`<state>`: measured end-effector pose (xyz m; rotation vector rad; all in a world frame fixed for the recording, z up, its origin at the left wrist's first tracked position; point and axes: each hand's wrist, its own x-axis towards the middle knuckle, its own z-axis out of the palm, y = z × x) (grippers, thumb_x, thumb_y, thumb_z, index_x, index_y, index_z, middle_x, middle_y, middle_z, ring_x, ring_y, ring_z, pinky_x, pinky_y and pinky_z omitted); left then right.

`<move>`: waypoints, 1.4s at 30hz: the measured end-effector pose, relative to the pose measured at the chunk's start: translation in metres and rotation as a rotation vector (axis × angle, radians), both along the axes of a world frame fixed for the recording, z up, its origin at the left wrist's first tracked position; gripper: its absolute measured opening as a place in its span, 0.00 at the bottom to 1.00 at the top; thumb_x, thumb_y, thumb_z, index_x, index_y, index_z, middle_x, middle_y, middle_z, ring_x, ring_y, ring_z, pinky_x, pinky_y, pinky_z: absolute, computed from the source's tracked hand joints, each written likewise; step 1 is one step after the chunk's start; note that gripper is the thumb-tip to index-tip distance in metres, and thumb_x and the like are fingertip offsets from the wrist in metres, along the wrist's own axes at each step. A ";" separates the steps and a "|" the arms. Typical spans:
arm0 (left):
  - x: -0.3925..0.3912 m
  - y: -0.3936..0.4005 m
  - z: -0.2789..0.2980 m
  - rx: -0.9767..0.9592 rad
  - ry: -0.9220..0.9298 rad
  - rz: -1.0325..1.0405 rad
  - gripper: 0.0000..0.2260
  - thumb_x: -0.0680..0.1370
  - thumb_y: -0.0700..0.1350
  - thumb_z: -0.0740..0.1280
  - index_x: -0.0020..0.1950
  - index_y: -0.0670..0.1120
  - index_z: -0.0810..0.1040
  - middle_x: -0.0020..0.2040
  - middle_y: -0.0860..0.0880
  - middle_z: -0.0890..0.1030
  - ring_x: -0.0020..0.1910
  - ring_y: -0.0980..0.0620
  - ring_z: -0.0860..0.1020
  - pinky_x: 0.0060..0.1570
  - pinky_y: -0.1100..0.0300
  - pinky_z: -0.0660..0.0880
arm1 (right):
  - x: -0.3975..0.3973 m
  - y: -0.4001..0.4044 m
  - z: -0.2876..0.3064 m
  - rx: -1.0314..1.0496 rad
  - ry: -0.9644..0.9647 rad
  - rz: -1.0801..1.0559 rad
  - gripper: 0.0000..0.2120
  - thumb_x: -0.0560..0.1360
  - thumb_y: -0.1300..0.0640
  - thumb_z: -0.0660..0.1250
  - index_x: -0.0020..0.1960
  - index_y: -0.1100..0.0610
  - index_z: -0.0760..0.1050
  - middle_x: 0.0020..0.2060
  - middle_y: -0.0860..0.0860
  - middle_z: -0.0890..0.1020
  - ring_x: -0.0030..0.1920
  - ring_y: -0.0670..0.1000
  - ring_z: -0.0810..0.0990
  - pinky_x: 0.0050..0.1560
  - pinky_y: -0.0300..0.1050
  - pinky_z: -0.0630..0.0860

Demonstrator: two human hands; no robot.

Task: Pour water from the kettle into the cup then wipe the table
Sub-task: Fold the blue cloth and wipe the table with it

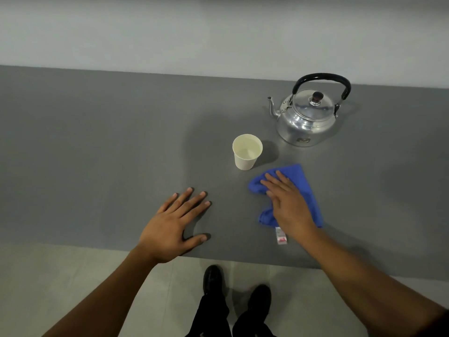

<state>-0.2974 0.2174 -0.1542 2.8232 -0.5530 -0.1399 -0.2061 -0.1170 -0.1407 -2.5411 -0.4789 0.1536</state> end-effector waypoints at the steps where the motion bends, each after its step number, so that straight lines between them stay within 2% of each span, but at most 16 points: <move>1: 0.000 0.000 0.000 0.001 -0.002 -0.001 0.35 0.81 0.71 0.57 0.84 0.61 0.52 0.85 0.60 0.51 0.85 0.52 0.47 0.81 0.46 0.50 | 0.000 0.012 -0.001 0.014 0.001 -0.023 0.21 0.83 0.66 0.59 0.75 0.59 0.69 0.77 0.53 0.68 0.81 0.54 0.57 0.80 0.49 0.50; 4: 0.000 -0.001 0.002 0.005 0.000 -0.004 0.35 0.81 0.71 0.58 0.84 0.60 0.52 0.85 0.59 0.52 0.85 0.52 0.48 0.81 0.47 0.50 | -0.019 0.039 -0.003 0.064 0.009 0.021 0.20 0.83 0.64 0.60 0.74 0.58 0.71 0.76 0.51 0.69 0.81 0.54 0.57 0.80 0.50 0.52; 8: 0.000 -0.001 0.003 0.000 -0.002 -0.008 0.36 0.80 0.71 0.58 0.84 0.60 0.53 0.85 0.59 0.52 0.85 0.52 0.48 0.81 0.47 0.50 | -0.058 0.028 -0.004 0.105 0.061 0.255 0.20 0.81 0.64 0.61 0.71 0.55 0.75 0.75 0.48 0.71 0.80 0.50 0.60 0.79 0.50 0.57; 10: 0.000 -0.001 0.003 0.004 -0.004 -0.007 0.35 0.81 0.71 0.58 0.84 0.60 0.53 0.85 0.59 0.52 0.85 0.52 0.48 0.81 0.47 0.49 | -0.065 0.004 -0.001 0.113 0.046 0.234 0.19 0.79 0.66 0.63 0.68 0.56 0.79 0.72 0.48 0.75 0.78 0.50 0.65 0.77 0.52 0.63; 12: 0.000 -0.001 0.003 0.013 -0.004 -0.007 0.35 0.81 0.71 0.57 0.84 0.60 0.53 0.85 0.59 0.51 0.85 0.52 0.48 0.81 0.47 0.49 | -0.058 -0.017 0.003 0.112 -0.014 0.104 0.19 0.75 0.70 0.65 0.64 0.59 0.81 0.68 0.52 0.79 0.74 0.55 0.71 0.73 0.56 0.67; 14: 0.001 -0.001 0.003 0.016 -0.003 -0.007 0.35 0.81 0.71 0.57 0.84 0.60 0.52 0.85 0.59 0.51 0.85 0.52 0.48 0.81 0.47 0.50 | -0.038 -0.026 0.004 0.065 -0.030 0.011 0.19 0.73 0.72 0.65 0.63 0.65 0.81 0.67 0.58 0.80 0.73 0.61 0.71 0.74 0.57 0.66; 15: 0.001 -0.001 0.003 0.018 -0.002 -0.009 0.35 0.81 0.71 0.57 0.84 0.60 0.52 0.85 0.59 0.51 0.85 0.52 0.48 0.81 0.47 0.50 | -0.024 -0.023 0.003 0.028 -0.027 -0.010 0.20 0.74 0.72 0.65 0.65 0.66 0.78 0.68 0.60 0.78 0.74 0.62 0.68 0.76 0.56 0.63; 18: 0.000 -0.001 0.002 0.021 -0.001 -0.013 0.35 0.81 0.71 0.57 0.85 0.59 0.52 0.85 0.59 0.51 0.85 0.52 0.48 0.81 0.46 0.50 | 0.004 0.001 -0.001 0.016 0.006 -0.099 0.22 0.81 0.68 0.62 0.74 0.60 0.71 0.75 0.54 0.71 0.80 0.55 0.59 0.80 0.53 0.54; 21: 0.000 -0.001 0.001 0.017 0.004 -0.007 0.35 0.81 0.71 0.57 0.85 0.60 0.52 0.85 0.59 0.51 0.85 0.52 0.47 0.81 0.47 0.49 | 0.003 0.028 -0.004 0.047 -0.034 -0.109 0.20 0.83 0.63 0.60 0.74 0.57 0.72 0.75 0.51 0.71 0.80 0.55 0.60 0.79 0.54 0.55; 25: 0.000 -0.001 0.001 0.020 0.006 -0.010 0.36 0.81 0.71 0.57 0.85 0.59 0.52 0.85 0.59 0.51 0.85 0.51 0.48 0.81 0.47 0.49 | -0.027 0.031 -0.008 0.059 -0.009 0.108 0.20 0.83 0.60 0.60 0.74 0.53 0.72 0.76 0.47 0.70 0.80 0.50 0.58 0.79 0.54 0.57; 28: 0.000 0.000 0.001 0.015 0.011 -0.010 0.36 0.81 0.71 0.57 0.85 0.59 0.52 0.85 0.59 0.51 0.85 0.51 0.48 0.81 0.46 0.49 | -0.047 0.003 -0.008 0.076 0.011 0.278 0.19 0.82 0.62 0.62 0.71 0.53 0.76 0.75 0.45 0.72 0.80 0.48 0.60 0.79 0.51 0.59; 32: 0.000 -0.001 0.002 0.012 0.006 -0.013 0.35 0.81 0.70 0.58 0.85 0.59 0.52 0.85 0.59 0.51 0.85 0.51 0.48 0.81 0.46 0.49 | -0.034 -0.042 -0.005 0.141 -0.059 0.057 0.20 0.77 0.72 0.66 0.65 0.56 0.81 0.69 0.49 0.78 0.76 0.52 0.69 0.75 0.55 0.65; 36: 0.000 -0.001 0.003 0.017 0.003 -0.011 0.36 0.81 0.70 0.58 0.85 0.59 0.52 0.85 0.59 0.51 0.85 0.51 0.48 0.81 0.46 0.50 | 0.015 -0.027 -0.004 0.060 -0.097 -0.072 0.18 0.78 0.71 0.65 0.66 0.63 0.79 0.68 0.56 0.79 0.74 0.60 0.70 0.76 0.56 0.63; 40: 0.001 0.000 0.001 0.021 0.004 -0.018 0.36 0.81 0.70 0.58 0.85 0.59 0.52 0.85 0.58 0.51 0.85 0.51 0.48 0.81 0.46 0.50 | 0.026 0.014 -0.005 0.104 -0.011 -0.121 0.19 0.82 0.65 0.61 0.72 0.57 0.74 0.74 0.50 0.73 0.79 0.53 0.62 0.79 0.49 0.55; 42: 0.000 0.000 0.001 0.025 0.005 -0.017 0.36 0.81 0.70 0.58 0.85 0.59 0.52 0.85 0.59 0.51 0.85 0.51 0.48 0.81 0.46 0.49 | 0.011 0.022 -0.005 0.133 0.011 -0.015 0.19 0.83 0.63 0.61 0.73 0.54 0.74 0.74 0.48 0.73 0.79 0.49 0.60 0.79 0.45 0.53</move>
